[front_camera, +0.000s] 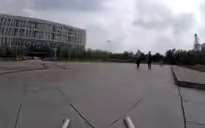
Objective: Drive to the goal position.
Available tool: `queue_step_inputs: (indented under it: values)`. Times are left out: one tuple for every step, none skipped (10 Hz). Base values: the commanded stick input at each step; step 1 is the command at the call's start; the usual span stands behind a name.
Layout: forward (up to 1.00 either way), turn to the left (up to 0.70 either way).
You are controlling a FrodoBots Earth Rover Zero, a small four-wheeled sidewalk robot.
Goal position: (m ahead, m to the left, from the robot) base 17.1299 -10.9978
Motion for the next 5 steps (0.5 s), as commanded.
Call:
queue_step_inputs:
  values:
    - [1.0, -0.23]
    - [1.0, -0.38]
    - [1.0, -0.4]
    - [1.0, -0.12]
    - [1.0, 0.0]
